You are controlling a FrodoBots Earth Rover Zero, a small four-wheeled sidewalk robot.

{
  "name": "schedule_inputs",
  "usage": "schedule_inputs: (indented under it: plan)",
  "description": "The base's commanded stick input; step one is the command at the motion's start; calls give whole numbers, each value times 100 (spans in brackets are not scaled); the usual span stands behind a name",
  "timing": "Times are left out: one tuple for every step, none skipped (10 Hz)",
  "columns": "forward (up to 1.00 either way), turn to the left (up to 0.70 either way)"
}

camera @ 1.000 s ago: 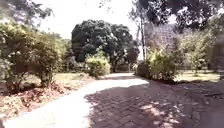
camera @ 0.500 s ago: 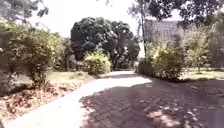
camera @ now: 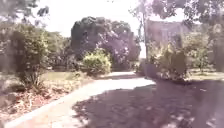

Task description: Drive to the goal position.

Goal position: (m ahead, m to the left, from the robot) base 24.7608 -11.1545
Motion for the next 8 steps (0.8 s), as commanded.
schedule_inputs:
  plan:
    - [70, 0]
    - [70, 0]
    - [70, 0]
    - [70, 0]
    - [70, 0]
    - [70, 0]
    - [70, 0]
    - [70, 0]
